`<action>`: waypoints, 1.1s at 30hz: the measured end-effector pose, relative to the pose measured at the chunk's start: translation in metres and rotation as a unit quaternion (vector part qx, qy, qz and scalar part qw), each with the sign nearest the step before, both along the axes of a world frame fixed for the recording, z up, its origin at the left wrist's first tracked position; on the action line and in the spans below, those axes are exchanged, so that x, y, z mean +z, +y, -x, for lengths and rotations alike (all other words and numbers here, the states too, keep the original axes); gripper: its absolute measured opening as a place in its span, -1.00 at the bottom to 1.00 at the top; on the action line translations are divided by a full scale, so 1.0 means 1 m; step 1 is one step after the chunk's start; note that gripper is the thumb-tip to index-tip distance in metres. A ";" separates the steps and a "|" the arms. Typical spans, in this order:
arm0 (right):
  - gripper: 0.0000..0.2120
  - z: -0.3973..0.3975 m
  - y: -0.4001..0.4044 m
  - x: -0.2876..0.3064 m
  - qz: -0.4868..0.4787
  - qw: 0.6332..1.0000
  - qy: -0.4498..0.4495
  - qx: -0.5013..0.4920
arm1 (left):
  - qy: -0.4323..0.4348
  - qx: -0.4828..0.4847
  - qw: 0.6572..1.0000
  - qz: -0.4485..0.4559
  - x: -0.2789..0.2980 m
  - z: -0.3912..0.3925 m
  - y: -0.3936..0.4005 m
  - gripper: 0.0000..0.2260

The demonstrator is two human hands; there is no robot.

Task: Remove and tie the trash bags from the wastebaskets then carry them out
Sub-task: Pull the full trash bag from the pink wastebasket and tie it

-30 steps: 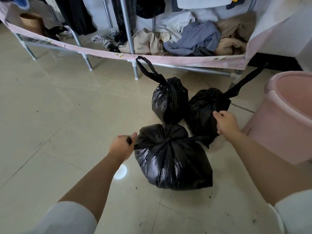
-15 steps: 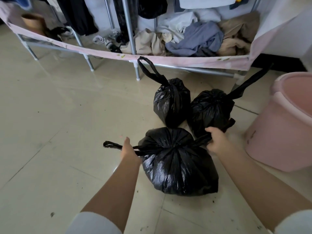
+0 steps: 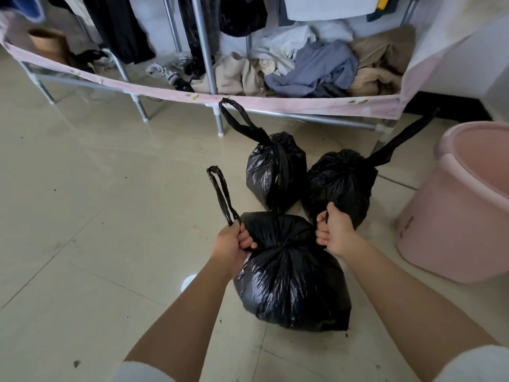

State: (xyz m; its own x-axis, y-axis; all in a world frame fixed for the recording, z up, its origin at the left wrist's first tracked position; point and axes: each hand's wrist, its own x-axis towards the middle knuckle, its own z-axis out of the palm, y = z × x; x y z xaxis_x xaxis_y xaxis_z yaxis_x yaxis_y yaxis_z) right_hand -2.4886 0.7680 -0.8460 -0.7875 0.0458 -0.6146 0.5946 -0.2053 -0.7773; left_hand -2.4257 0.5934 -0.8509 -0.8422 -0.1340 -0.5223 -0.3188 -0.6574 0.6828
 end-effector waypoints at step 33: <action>-0.77 0.008 0.055 0.025 -0.057 0.979 0.059 0.184 | -0.073 -0.424 0.564 0.705 0.004 0.009 0.037 -0.19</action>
